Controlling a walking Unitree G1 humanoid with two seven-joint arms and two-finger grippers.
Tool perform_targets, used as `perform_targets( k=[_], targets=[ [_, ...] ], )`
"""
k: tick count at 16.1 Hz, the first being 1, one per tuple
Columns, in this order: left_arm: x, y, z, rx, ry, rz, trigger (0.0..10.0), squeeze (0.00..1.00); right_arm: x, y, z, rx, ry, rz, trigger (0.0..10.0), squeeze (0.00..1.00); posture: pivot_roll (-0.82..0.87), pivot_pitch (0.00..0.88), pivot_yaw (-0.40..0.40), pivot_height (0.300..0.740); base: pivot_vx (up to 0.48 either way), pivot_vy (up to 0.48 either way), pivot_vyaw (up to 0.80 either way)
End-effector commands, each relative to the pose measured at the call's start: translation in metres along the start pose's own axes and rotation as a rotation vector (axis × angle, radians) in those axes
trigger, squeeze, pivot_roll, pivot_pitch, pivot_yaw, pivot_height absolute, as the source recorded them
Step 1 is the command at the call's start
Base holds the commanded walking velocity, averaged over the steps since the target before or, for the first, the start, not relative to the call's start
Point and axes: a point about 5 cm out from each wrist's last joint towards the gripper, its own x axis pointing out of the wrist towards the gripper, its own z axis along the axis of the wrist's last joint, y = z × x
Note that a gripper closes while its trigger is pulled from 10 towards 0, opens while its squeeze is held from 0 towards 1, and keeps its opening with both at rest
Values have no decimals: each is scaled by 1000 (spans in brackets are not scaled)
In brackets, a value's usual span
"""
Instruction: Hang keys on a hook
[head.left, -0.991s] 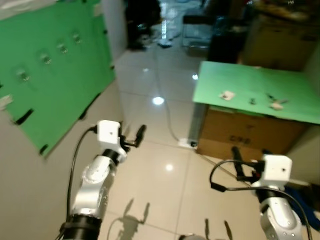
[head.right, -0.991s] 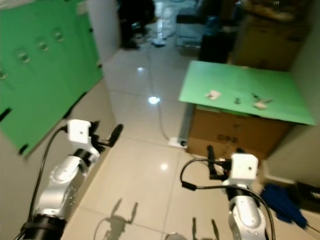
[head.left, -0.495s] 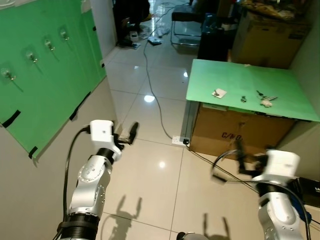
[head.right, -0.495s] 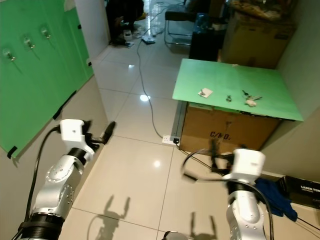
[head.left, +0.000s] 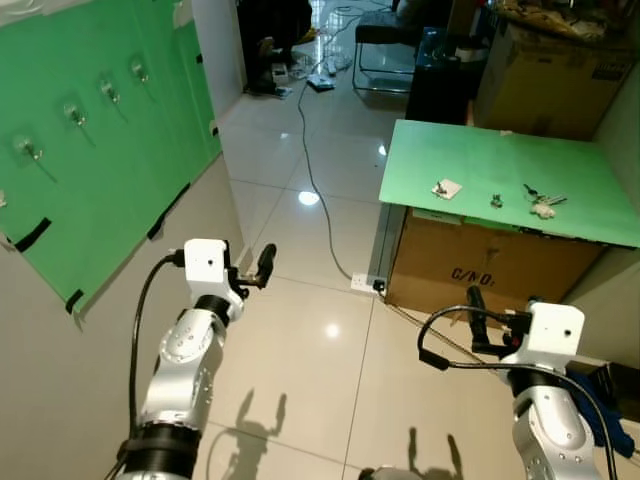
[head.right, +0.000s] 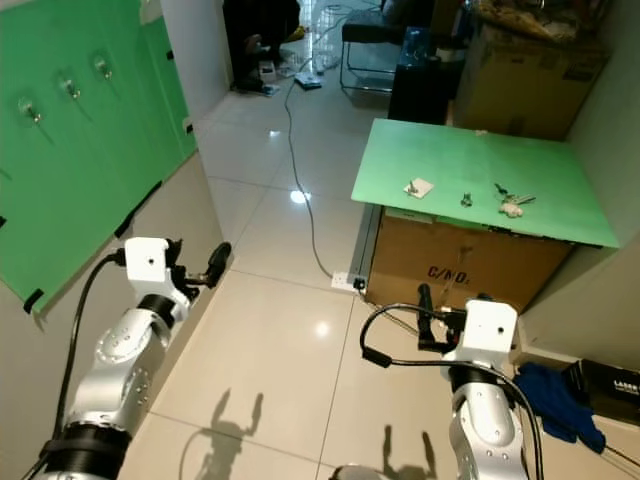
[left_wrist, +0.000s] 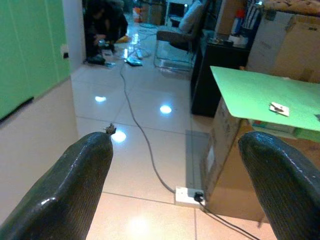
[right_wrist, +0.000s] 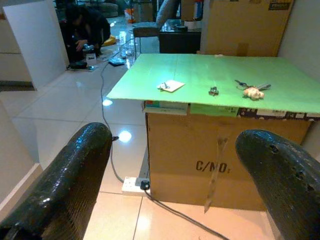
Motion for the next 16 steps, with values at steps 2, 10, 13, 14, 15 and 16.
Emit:
perform_targets(
  k=[2, 10, 13, 14, 15, 16],
  targets=[
    [4, -5, 3, 8, -7, -22, 10000, 0, 2, -3, 3, -19, -5, 4, 10000, 0, -179, 0, 52, 732, 0, -472, 0],
    [0, -10, -3, 8, 6, -34, 10000, 0, -1, 0, -2, -36, 22, 38, 10000, 0, -176, 0, 49, 732, 0, -452, 0],
    [1, -11, -6, -2, 32, -44, 10000, 0, 0, 0, -3, -36, 25, 40, 10000, 0, -178, 0, 51, 732, 0, -150, 0],
    [1, -11, -6, 10, 33, -48, 10000, 0, 0, 0, -3, -36, 25, 38, 10000, 0, -178, 0, 55, 732, 0, 0, 0],
    [2, -11, -5, 23, 27, -59, 10000, 0, 0, 0, -2, -33, 21, 36, 10000, 0, -178, 0, 57, 732, 0, 0, 0],
    [2, -11, -3, 28, 17, -67, 10000, 0, 0, 0, -2, -32, 19, 36, 10000, 0, -178, 0, 58, 732, 0, 0, 0]
  ],
)
